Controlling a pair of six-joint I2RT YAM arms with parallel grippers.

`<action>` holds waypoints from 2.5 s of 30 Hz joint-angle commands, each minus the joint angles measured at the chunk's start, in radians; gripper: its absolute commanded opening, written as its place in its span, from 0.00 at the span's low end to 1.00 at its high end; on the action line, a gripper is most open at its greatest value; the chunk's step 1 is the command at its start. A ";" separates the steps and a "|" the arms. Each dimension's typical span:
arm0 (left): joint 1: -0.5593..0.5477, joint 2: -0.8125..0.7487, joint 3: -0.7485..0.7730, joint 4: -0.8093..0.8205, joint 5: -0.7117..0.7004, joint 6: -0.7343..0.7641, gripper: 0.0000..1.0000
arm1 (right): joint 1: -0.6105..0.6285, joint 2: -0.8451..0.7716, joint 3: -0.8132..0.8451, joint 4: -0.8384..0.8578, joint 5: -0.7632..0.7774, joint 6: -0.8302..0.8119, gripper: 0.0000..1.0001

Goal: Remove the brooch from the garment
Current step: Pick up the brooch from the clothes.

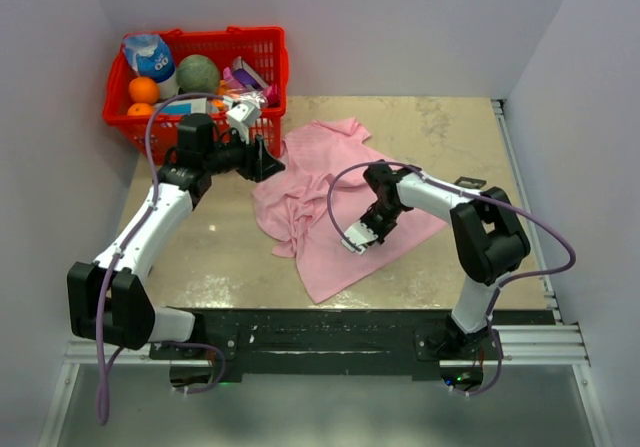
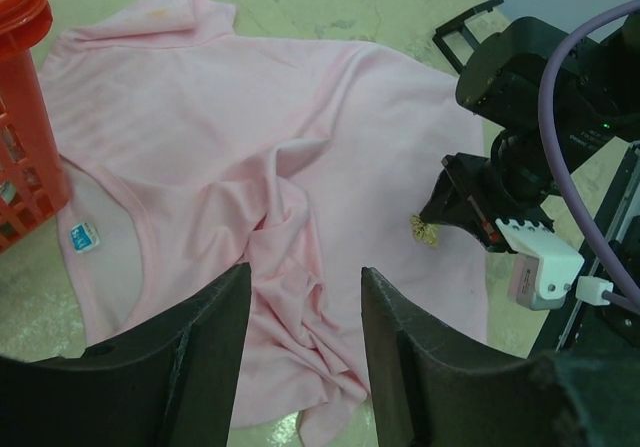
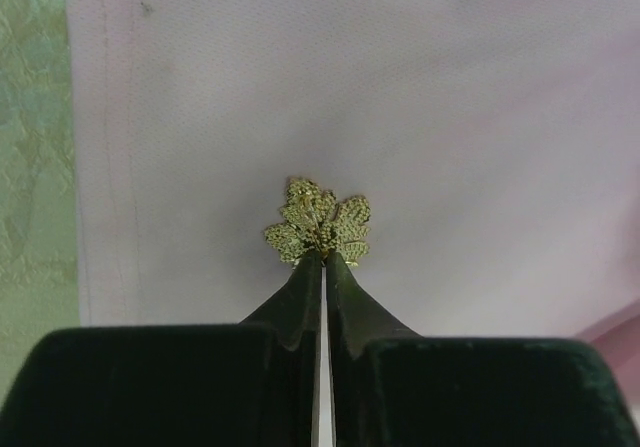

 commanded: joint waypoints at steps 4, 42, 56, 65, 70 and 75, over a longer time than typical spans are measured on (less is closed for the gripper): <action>-0.033 -0.008 0.034 -0.017 0.053 0.138 0.56 | -0.009 0.016 0.133 -0.130 -0.070 0.094 0.00; -0.613 0.025 -0.101 0.268 -0.214 1.042 0.40 | -0.217 0.059 0.554 -0.553 -0.786 0.805 0.00; -0.611 0.065 -0.130 0.262 -0.324 1.067 0.35 | -0.158 0.028 0.560 -0.553 -0.746 0.803 0.00; -0.611 0.094 -0.076 0.224 -0.310 1.044 0.05 | -0.134 0.021 0.560 -0.554 -0.735 0.809 0.00; -0.582 0.094 -0.044 0.175 -0.263 0.970 0.00 | -0.157 0.013 0.575 -0.556 -0.752 0.823 0.20; -0.409 0.235 0.177 -0.083 0.084 0.558 0.00 | -0.272 -0.057 0.575 -0.557 -0.802 0.771 0.98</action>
